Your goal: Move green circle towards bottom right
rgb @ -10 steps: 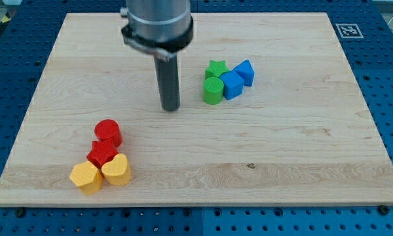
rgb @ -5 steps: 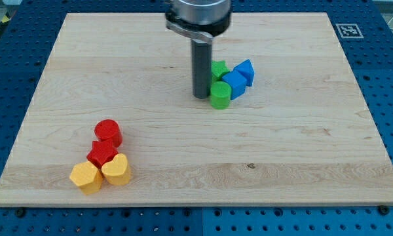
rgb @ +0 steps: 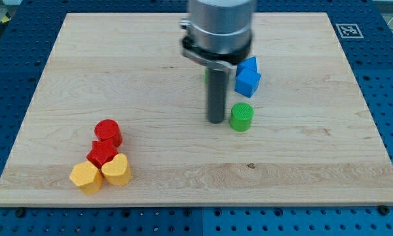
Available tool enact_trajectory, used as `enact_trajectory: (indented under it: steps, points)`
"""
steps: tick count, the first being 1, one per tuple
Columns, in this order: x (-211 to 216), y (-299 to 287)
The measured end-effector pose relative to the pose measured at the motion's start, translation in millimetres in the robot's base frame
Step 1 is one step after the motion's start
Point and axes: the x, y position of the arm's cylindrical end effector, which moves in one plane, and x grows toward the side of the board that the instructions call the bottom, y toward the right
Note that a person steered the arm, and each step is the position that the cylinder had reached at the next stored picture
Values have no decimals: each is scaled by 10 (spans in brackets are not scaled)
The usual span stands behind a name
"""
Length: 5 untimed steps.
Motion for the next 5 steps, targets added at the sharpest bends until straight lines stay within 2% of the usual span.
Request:
enact_trajectory:
  steps: [1,3,5]
  points:
    - [0,882]
    - [4,1009]
    - [-405,1056]
